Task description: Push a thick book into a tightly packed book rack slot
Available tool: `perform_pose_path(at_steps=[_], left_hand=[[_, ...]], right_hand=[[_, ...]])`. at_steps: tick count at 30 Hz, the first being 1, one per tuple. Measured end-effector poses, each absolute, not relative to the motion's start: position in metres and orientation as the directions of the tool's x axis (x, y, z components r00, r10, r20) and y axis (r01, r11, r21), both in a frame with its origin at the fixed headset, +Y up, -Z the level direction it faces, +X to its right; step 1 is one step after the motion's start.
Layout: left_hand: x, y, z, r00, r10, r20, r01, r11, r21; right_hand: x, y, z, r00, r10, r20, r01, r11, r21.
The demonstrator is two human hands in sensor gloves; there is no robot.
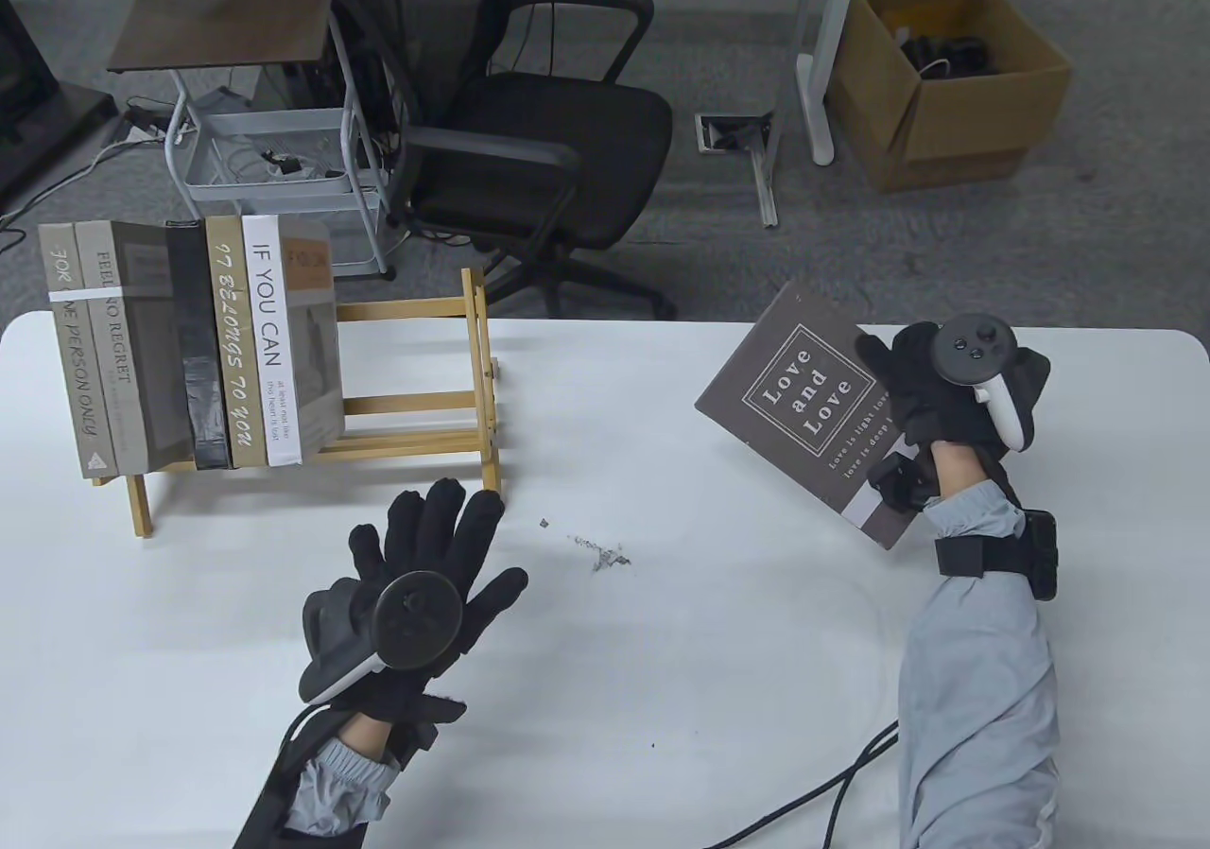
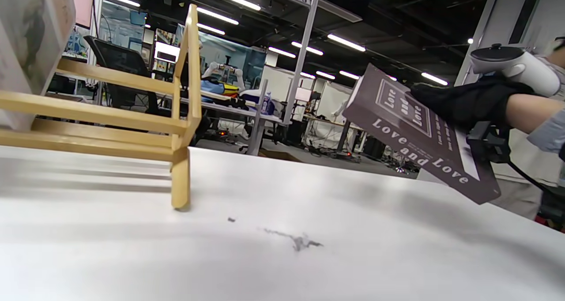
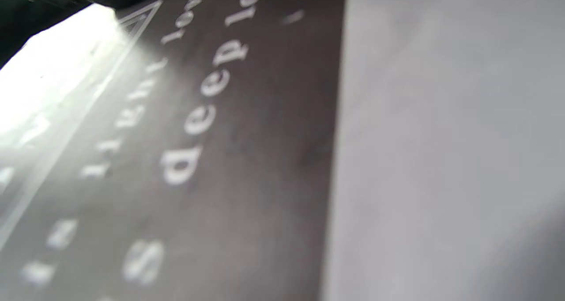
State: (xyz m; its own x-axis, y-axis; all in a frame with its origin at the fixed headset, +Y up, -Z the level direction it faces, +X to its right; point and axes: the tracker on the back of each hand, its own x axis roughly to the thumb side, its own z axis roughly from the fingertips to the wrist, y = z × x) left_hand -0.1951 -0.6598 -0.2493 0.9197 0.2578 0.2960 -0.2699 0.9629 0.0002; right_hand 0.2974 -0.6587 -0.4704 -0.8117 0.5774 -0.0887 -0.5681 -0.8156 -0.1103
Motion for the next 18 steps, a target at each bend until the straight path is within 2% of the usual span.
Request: perform_pose_path(at_steps=[10, 18], left_hand=[[-0.202, -0.643, -0.238, 0.892, 0.302, 0.336, -0.34, 0.939, 0.058], [-0.211, -0.632, -0.229, 0.859, 0.352, 0.372, -0.414, 0.905, 0.099]], right_hand=[[0.225, -0.626, -0.405, -0.77, 0.631, 0.095, -0.638, -0.764, -0.094], [0.173, -0.616, -0.355, -0.747, 0.63, 0.213, -0.658, -0.745, -0.108]])
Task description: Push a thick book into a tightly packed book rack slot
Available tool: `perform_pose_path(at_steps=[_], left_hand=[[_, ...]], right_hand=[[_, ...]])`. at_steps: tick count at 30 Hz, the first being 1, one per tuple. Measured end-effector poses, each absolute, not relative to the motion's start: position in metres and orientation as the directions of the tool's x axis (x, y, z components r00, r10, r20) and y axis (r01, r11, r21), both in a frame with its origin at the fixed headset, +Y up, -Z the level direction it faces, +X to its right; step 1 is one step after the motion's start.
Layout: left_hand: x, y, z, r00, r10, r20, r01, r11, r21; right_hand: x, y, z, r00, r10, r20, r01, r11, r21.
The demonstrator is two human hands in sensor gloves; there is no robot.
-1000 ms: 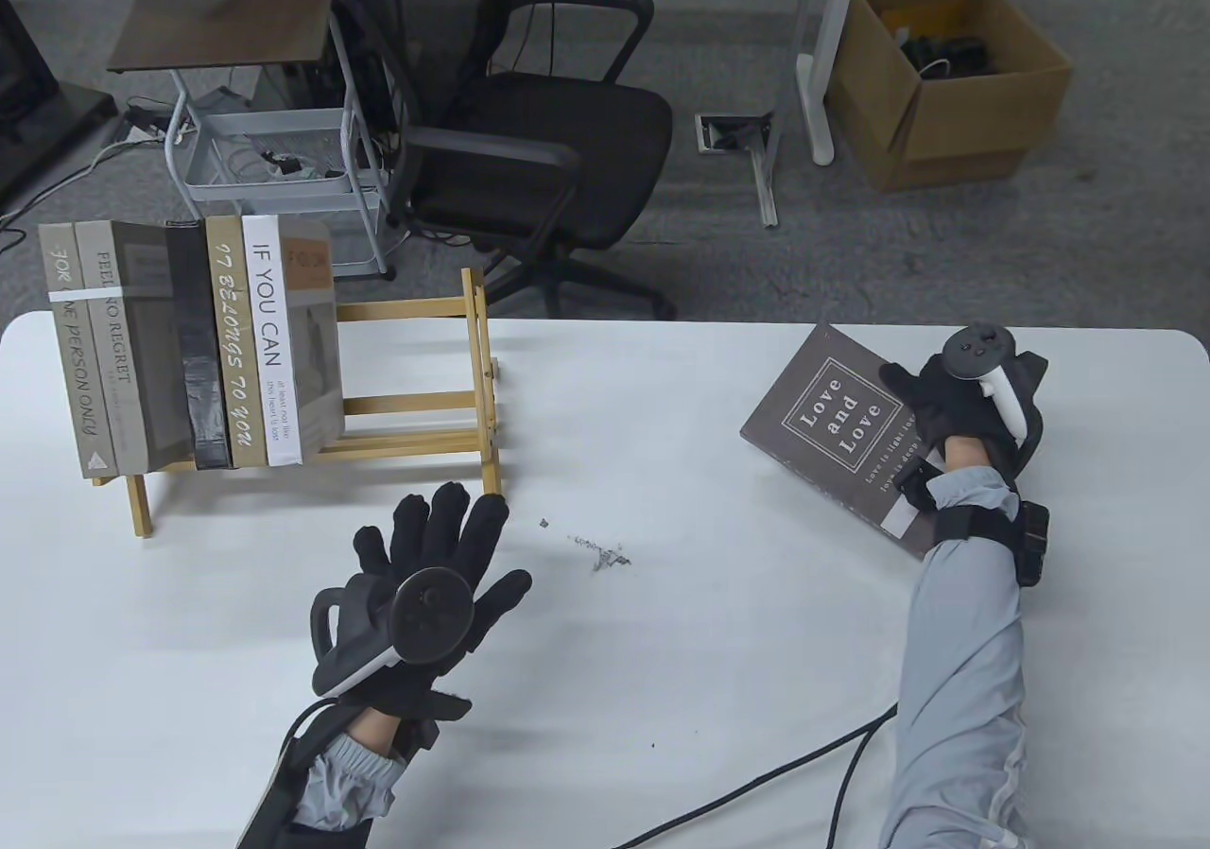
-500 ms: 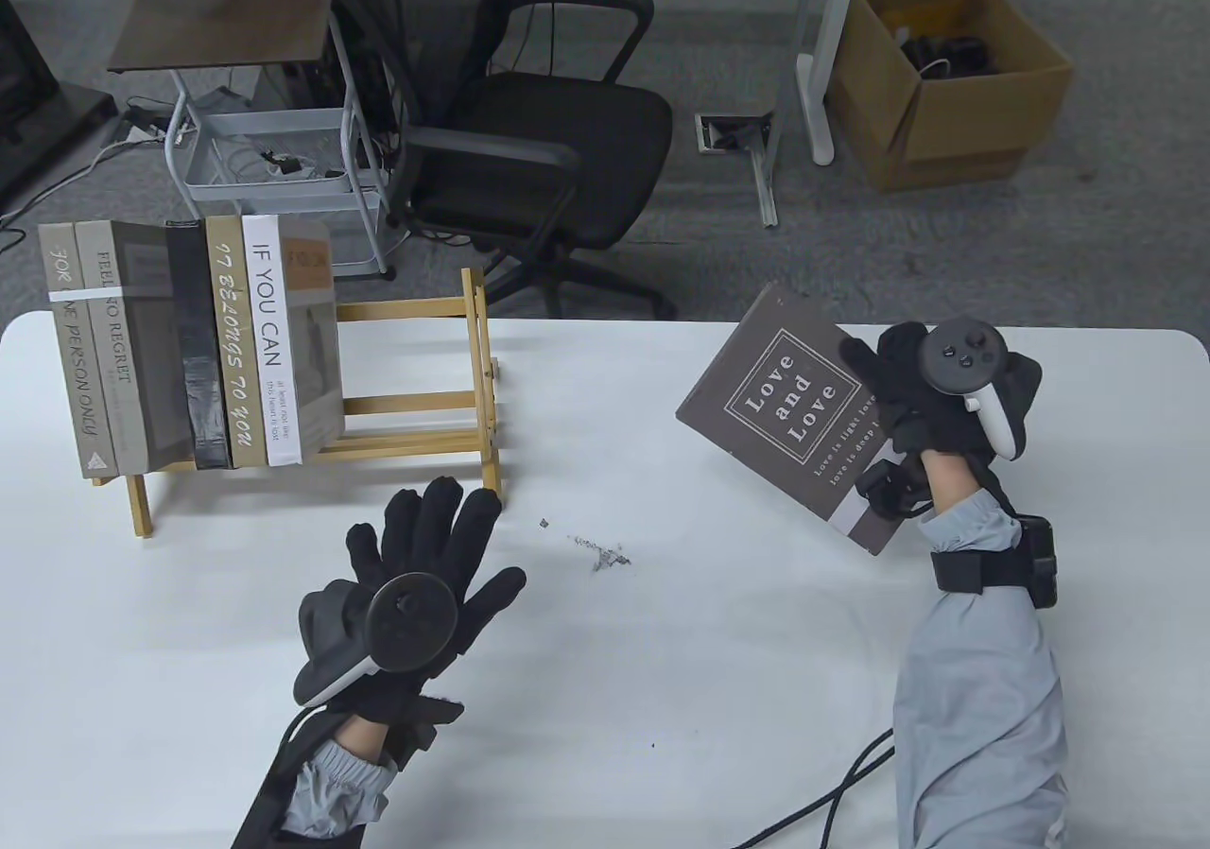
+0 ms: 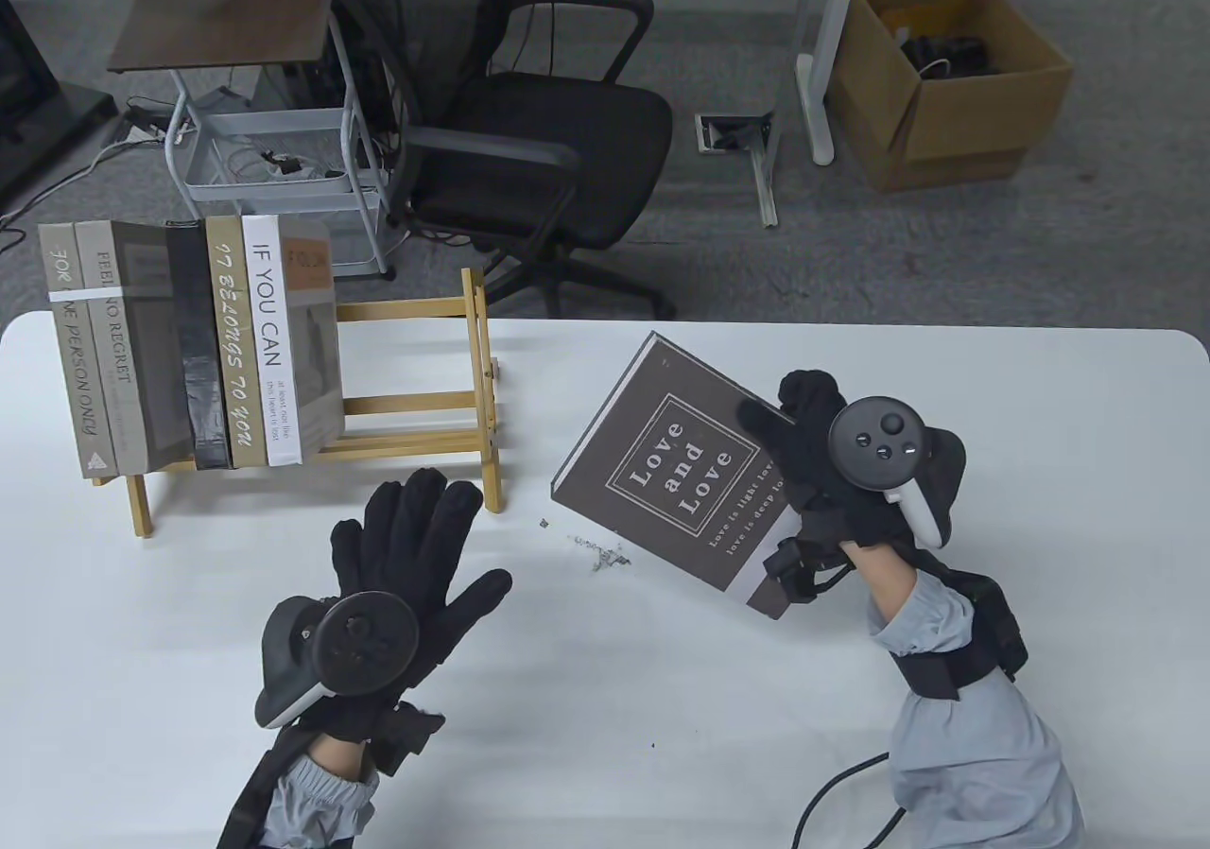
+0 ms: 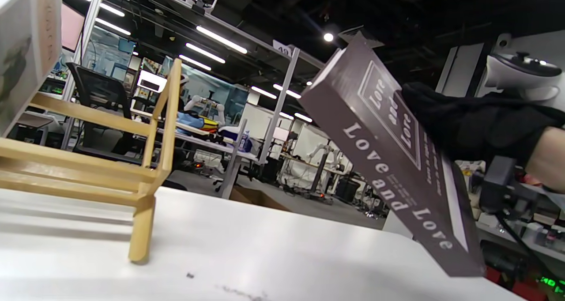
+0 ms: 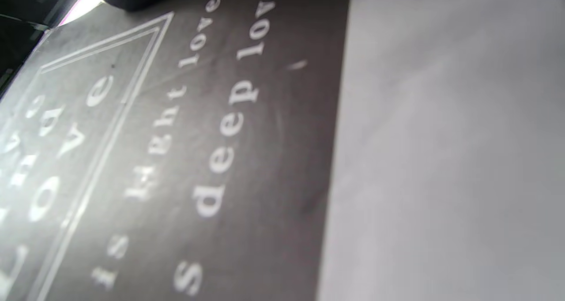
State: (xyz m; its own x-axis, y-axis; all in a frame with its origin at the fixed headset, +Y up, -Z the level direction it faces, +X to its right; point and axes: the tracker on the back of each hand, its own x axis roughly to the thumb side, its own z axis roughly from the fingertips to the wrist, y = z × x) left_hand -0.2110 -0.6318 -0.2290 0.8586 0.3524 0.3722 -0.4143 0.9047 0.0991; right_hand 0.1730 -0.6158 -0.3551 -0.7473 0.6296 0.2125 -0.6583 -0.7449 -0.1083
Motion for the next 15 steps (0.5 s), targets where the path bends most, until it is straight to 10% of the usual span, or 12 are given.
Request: perform_pose_path(at_steps=[15], left_hand=[[-0.217, -0.622, -0.223, 0.763, 0.46, 0.453, -0.542, 0.838, 0.062]], right_hand=[[0.116, -0.61, -0.289, -0.642, 0.682, 0.351, -0.745, -0.663, -0.075]])
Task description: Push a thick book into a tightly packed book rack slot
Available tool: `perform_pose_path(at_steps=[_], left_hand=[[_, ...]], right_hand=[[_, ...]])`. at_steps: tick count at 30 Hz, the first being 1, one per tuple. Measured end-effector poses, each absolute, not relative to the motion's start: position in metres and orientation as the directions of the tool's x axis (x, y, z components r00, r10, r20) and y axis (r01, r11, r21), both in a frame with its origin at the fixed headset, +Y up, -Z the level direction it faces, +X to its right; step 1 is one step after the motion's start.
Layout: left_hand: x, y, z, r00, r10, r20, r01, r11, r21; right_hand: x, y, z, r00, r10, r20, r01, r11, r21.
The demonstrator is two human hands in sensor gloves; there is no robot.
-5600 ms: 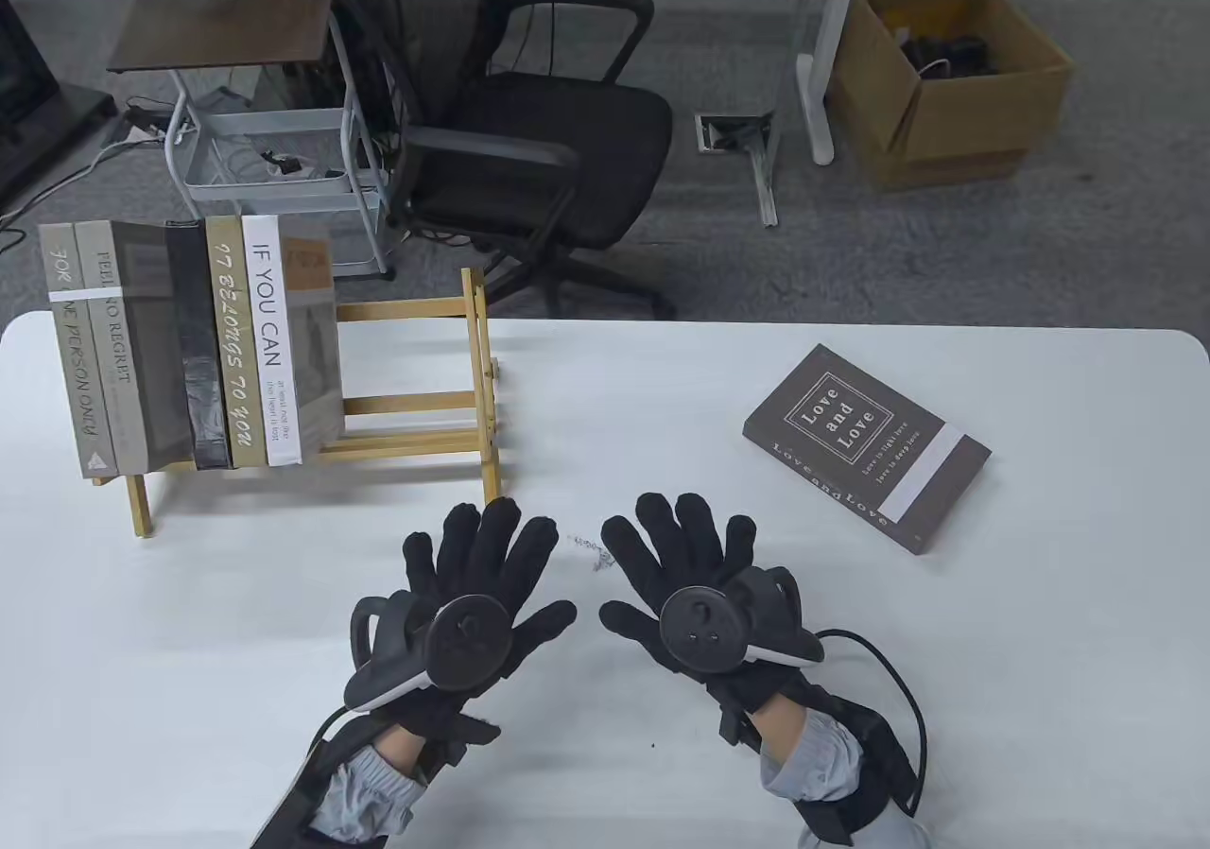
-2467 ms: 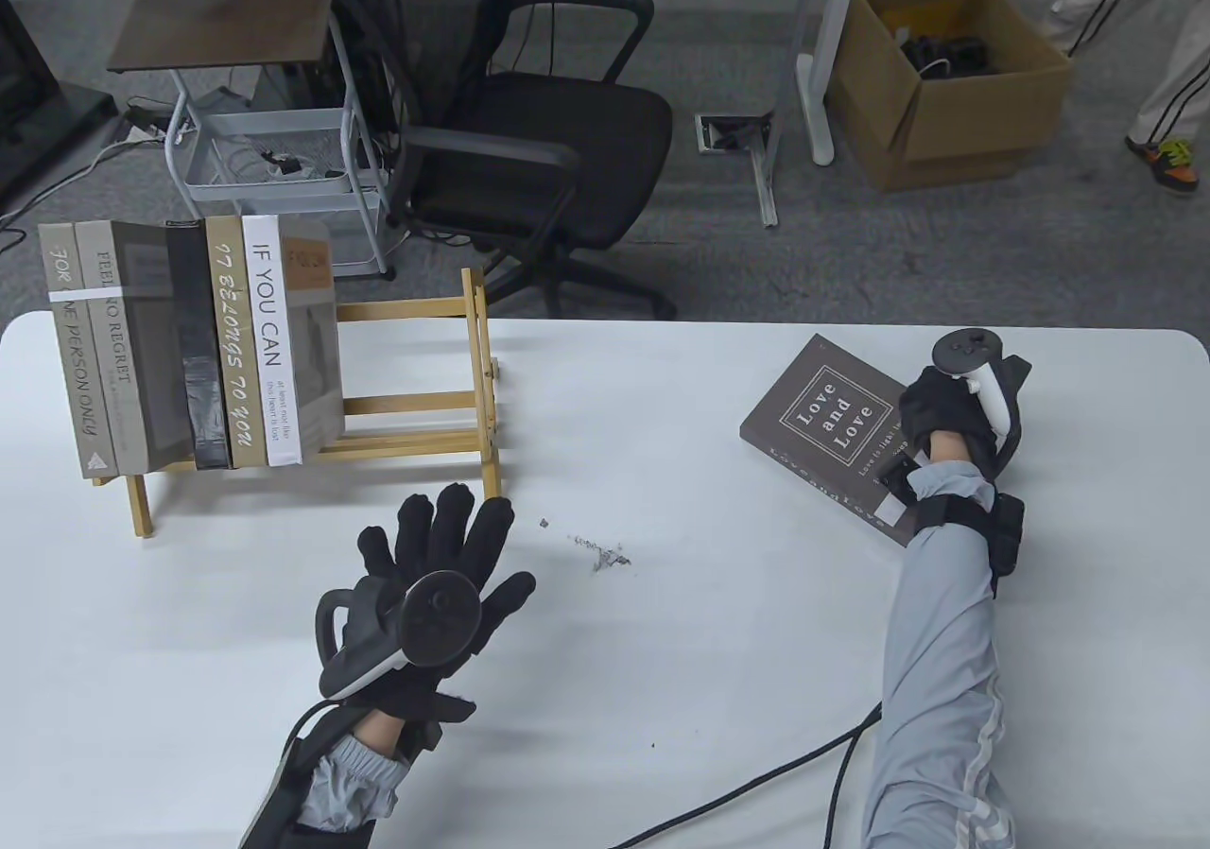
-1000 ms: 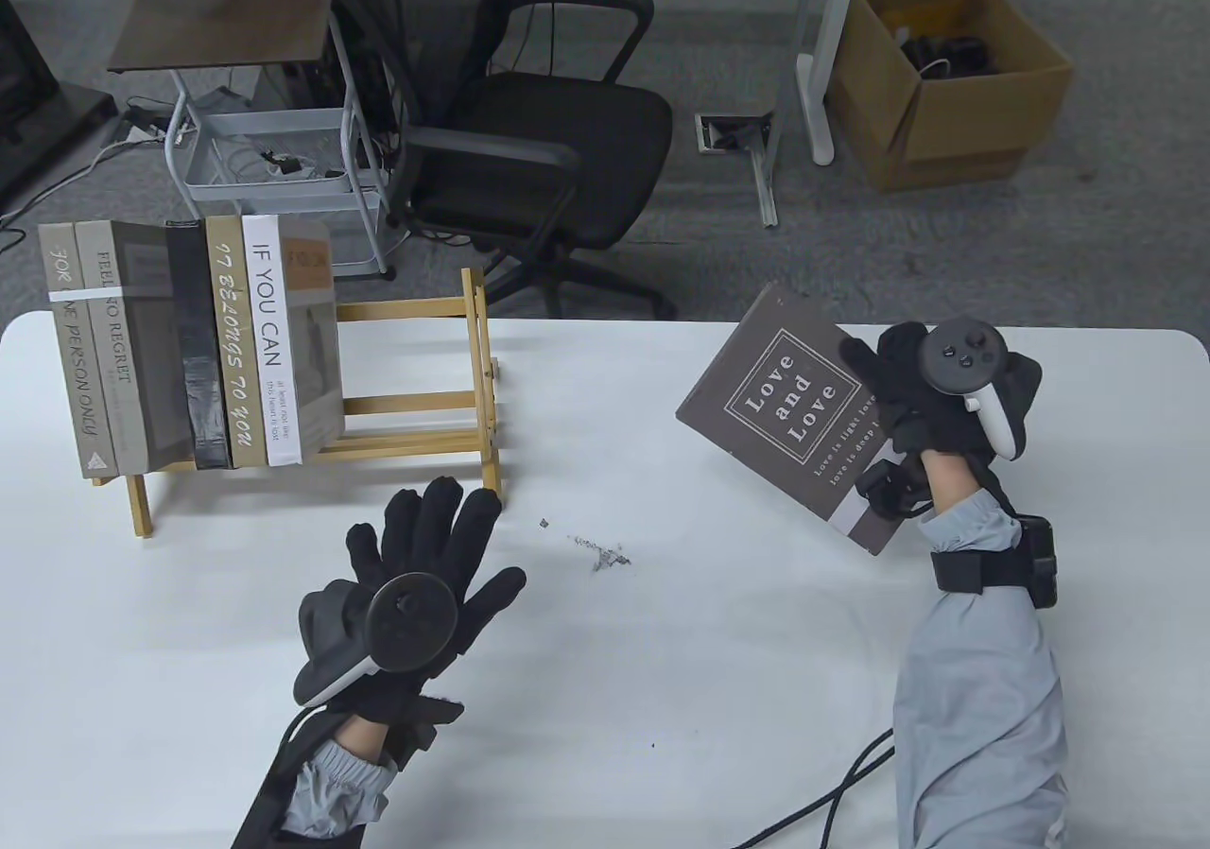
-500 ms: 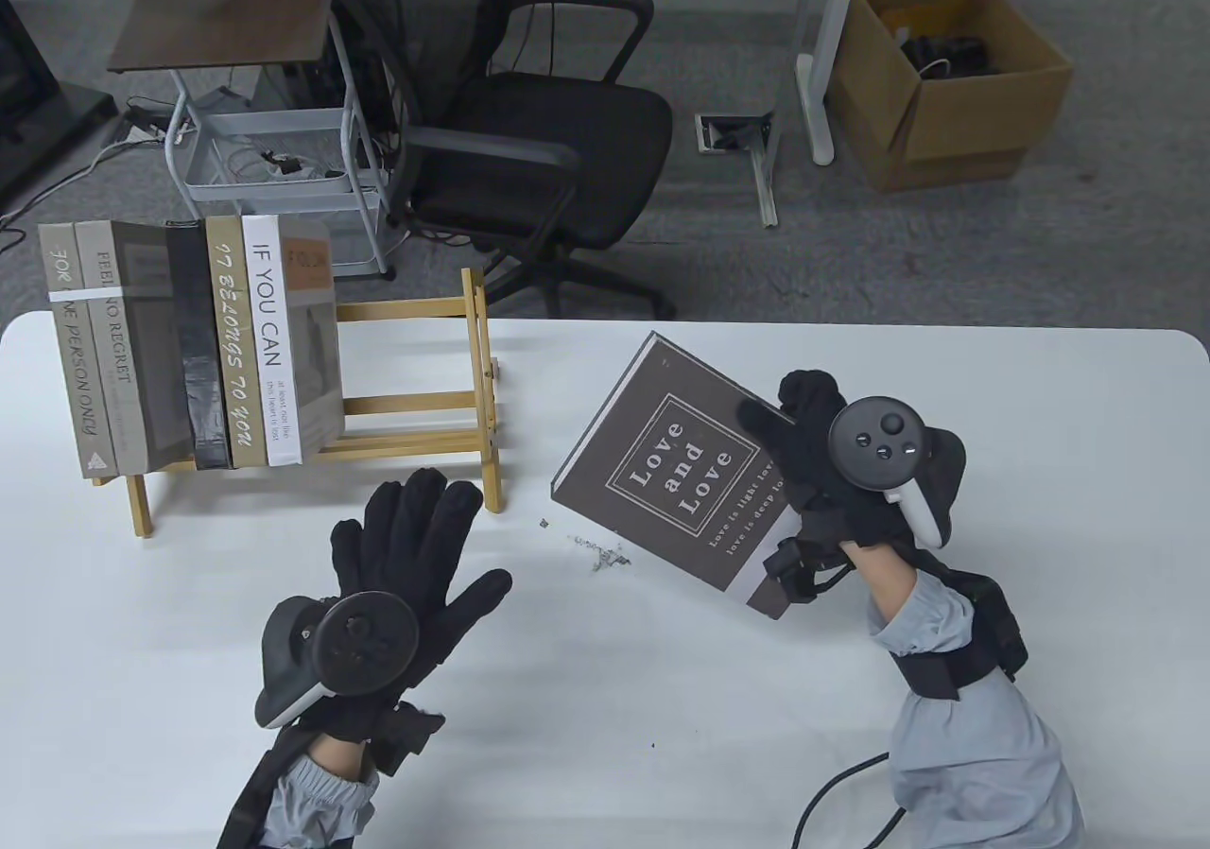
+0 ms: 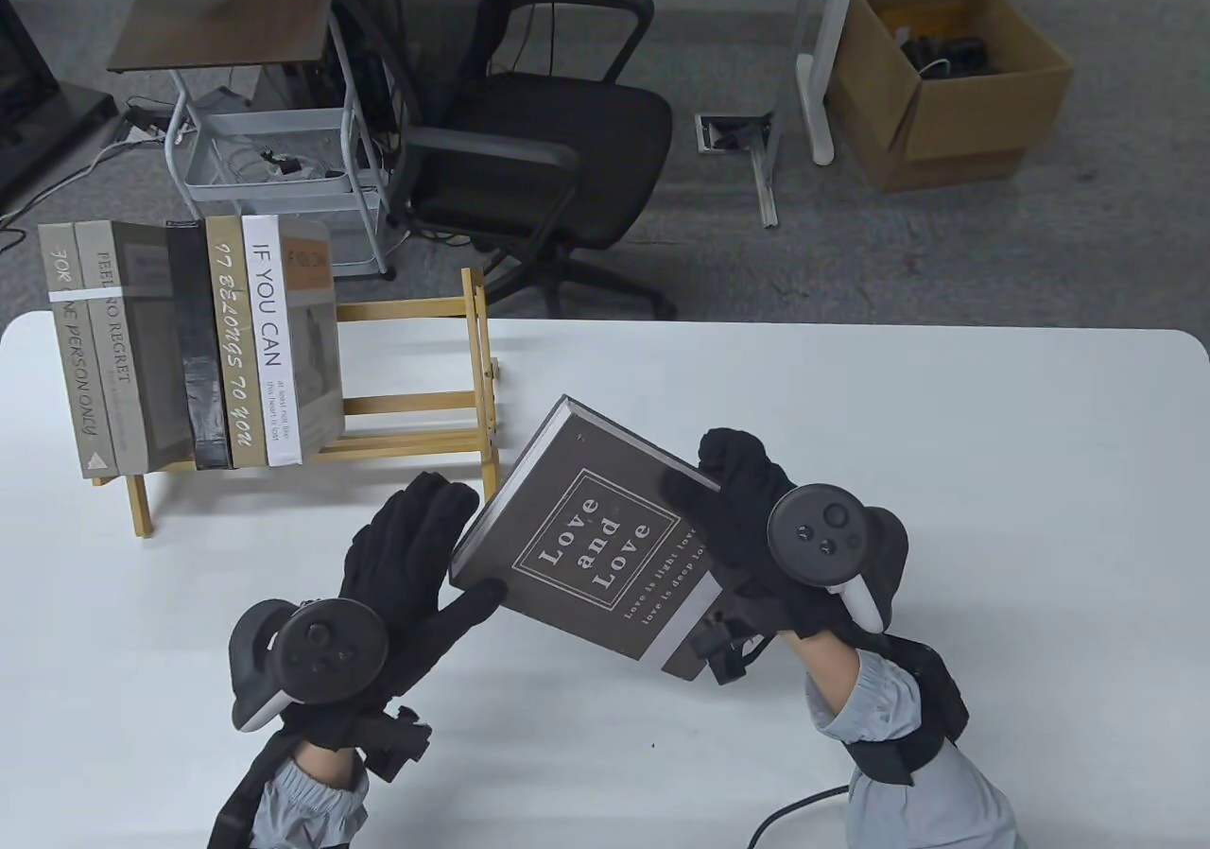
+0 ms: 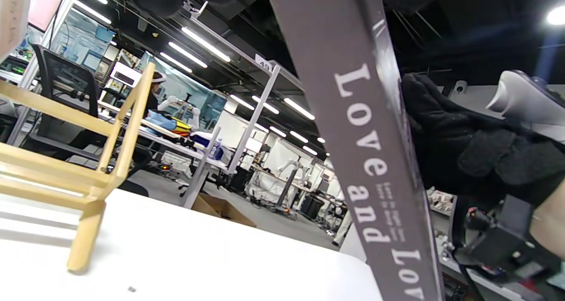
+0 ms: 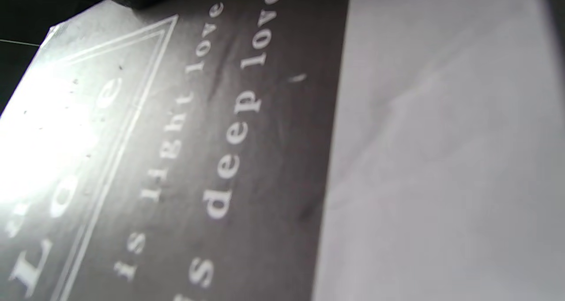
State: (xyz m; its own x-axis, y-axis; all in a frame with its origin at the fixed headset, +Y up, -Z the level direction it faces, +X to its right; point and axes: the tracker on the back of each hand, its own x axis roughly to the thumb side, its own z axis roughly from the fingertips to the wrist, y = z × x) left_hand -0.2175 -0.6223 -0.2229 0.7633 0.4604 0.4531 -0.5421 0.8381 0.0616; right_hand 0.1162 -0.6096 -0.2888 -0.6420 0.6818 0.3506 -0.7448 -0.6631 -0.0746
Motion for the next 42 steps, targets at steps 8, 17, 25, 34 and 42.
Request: perform_pose_path(at_steps=[8, 17, 25, 34, 42], left_hand=[[-0.22, -0.618, -0.221, 0.699, 0.513, 0.499, -0.602, 0.798, 0.022], [-0.219, -0.614, -0.218, 0.679, 0.512, 0.526, -0.64, 0.764, 0.082], [-0.217, -0.615, -0.218, 0.652, 0.525, 0.547, -0.679, 0.725, 0.113], [-0.212, -0.61, -0.21, 0.638, 0.516, 0.572, -0.733, 0.634, 0.246], [-0.21, -0.589, -0.199, 0.747, 0.444, 0.495, -0.655, 0.616, 0.438]], right_hand=[[0.112, -0.61, -0.264, -0.62, 0.693, 0.369, -0.773, -0.619, -0.136], [0.115, -0.639, -0.254, -0.537, 0.758, 0.37, -0.834, -0.542, -0.101], [0.12, -0.651, -0.254, -0.479, 0.789, 0.385, -0.863, -0.502, -0.046], [0.124, -0.654, -0.255, -0.453, 0.78, 0.432, -0.862, -0.507, 0.012], [0.125, -0.652, -0.256, -0.652, 0.562, 0.508, -0.68, -0.731, -0.063]])
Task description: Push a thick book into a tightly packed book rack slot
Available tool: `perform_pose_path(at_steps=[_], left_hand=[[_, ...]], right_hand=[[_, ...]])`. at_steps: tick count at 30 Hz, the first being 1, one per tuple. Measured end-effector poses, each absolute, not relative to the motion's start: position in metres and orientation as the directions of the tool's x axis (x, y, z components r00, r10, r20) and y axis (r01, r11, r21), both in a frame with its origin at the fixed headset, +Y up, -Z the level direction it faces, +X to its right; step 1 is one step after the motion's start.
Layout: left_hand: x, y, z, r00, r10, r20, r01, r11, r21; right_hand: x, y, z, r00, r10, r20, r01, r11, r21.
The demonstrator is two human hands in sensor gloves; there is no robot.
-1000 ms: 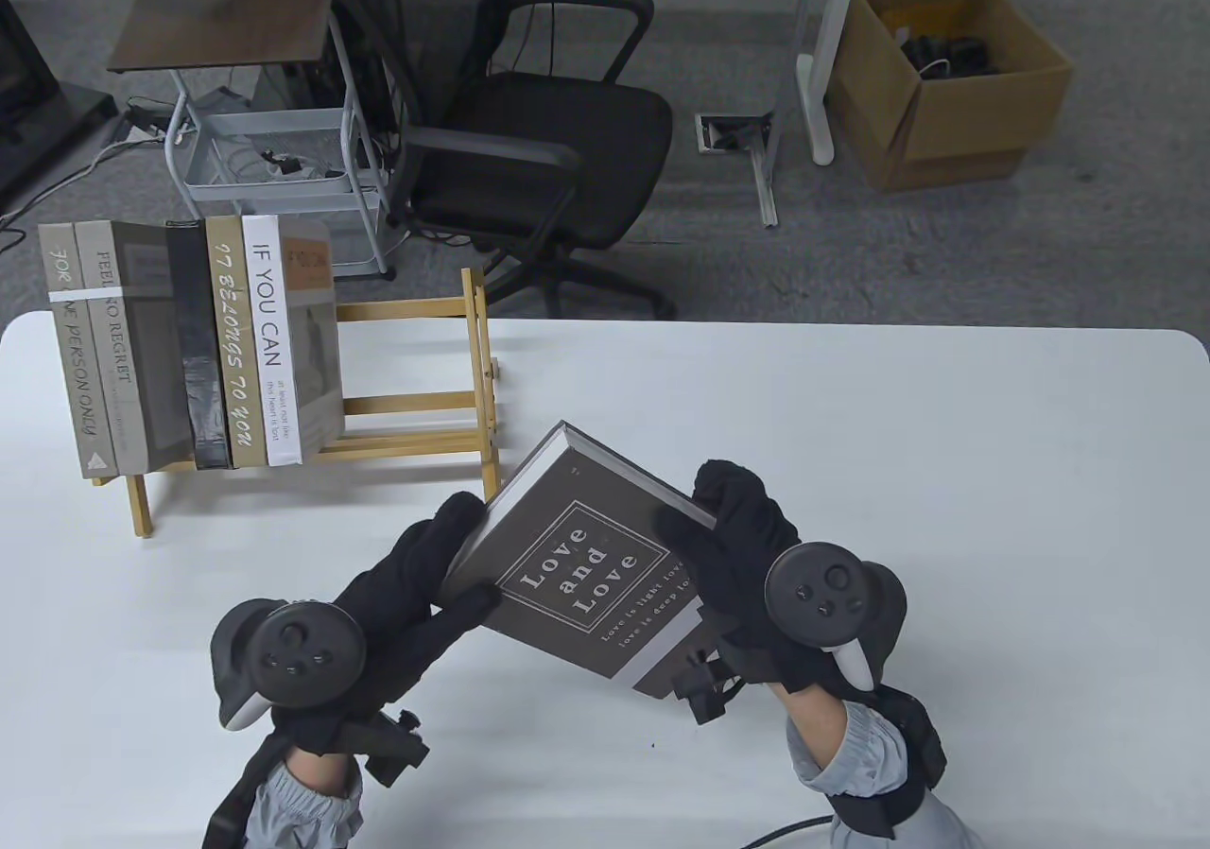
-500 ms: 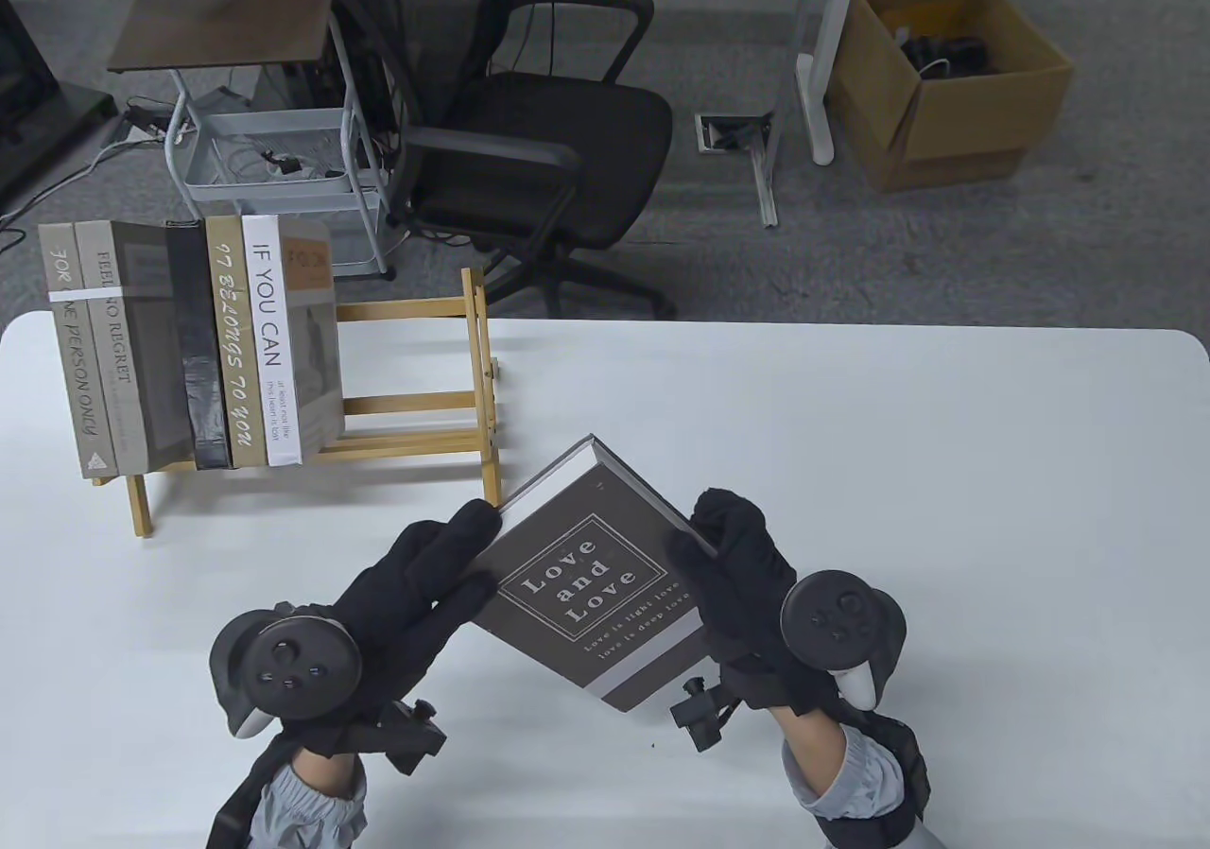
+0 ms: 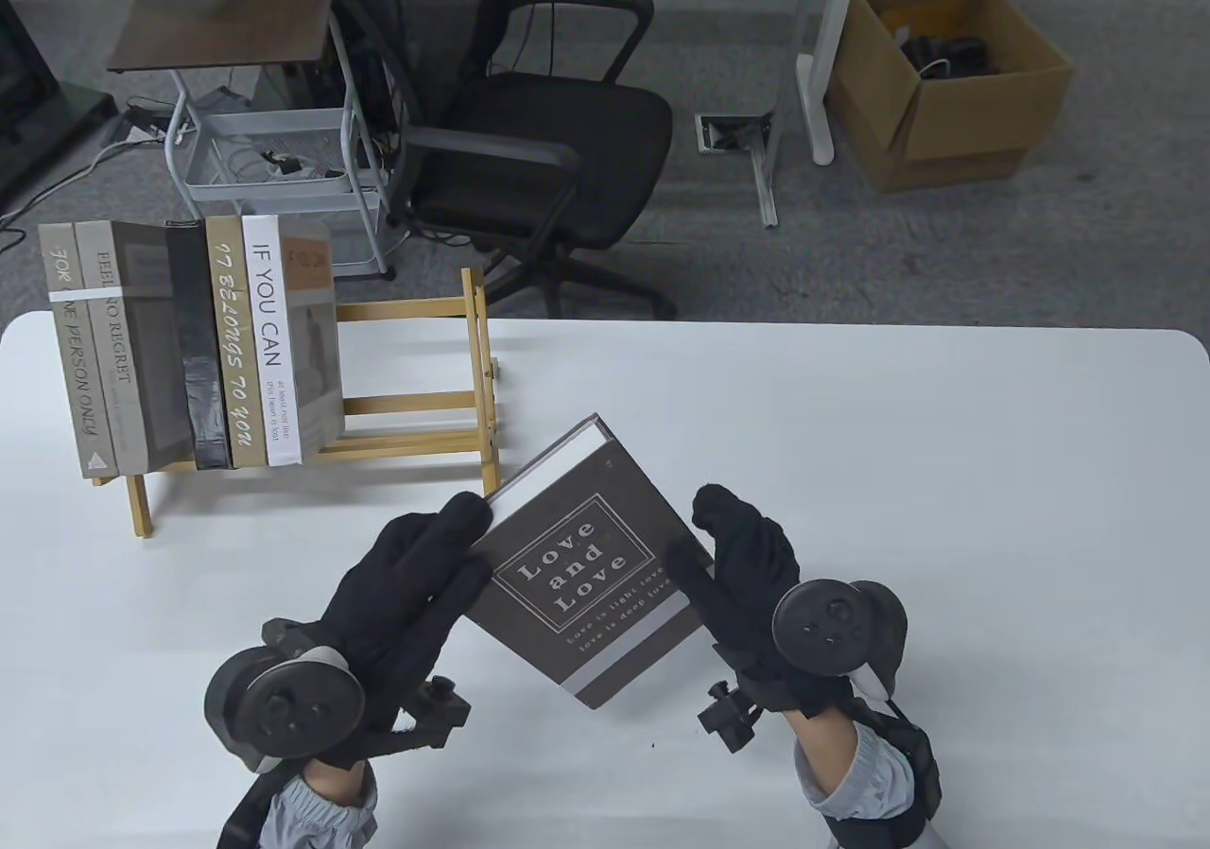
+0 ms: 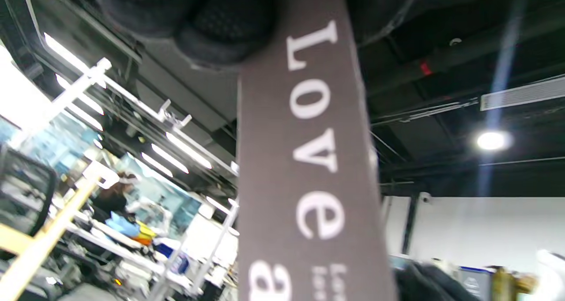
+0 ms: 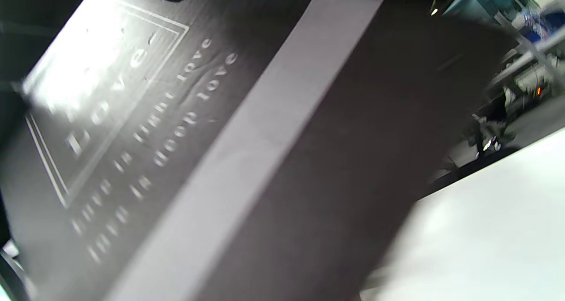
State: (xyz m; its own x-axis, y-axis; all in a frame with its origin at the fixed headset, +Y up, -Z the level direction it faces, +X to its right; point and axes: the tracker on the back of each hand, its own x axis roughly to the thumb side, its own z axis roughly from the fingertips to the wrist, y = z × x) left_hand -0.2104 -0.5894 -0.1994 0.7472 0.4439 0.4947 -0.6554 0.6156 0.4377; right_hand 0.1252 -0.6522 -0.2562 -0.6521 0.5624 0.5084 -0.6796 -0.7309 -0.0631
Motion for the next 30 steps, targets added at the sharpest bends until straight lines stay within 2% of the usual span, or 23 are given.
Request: perform_pose_path(at_steps=[3, 11, 16, 22, 30], left_hand=[[-0.208, -0.575, -0.2, 0.808, 0.4, 0.433, -0.583, 0.646, 0.492], [-0.196, -0.528, -0.211, 0.962, 0.186, 0.201, -0.27, 0.768, 0.581], [-0.191, -0.501, -0.219, 0.998, 0.07, -0.007, -0.049, 0.756, 0.652], [-0.191, -0.473, -0.234, 0.974, -0.043, -0.225, 0.189, 0.706, 0.683], [-0.208, -0.432, -0.264, 0.9, -0.102, -0.424, 0.384, 0.644, 0.662]], right_hand=[[0.126, -0.657, -0.259, -0.726, 0.466, 0.505, -0.578, -0.812, -0.082], [0.121, -0.672, -0.265, -0.822, 0.34, 0.456, -0.349, -0.935, 0.068], [0.12, -0.678, -0.267, -0.836, 0.314, 0.45, -0.323, -0.945, 0.059], [0.12, -0.68, -0.269, -0.832, 0.329, 0.447, -0.335, -0.94, 0.068], [0.119, -0.682, -0.27, -0.837, 0.322, 0.443, -0.326, -0.943, 0.07]])
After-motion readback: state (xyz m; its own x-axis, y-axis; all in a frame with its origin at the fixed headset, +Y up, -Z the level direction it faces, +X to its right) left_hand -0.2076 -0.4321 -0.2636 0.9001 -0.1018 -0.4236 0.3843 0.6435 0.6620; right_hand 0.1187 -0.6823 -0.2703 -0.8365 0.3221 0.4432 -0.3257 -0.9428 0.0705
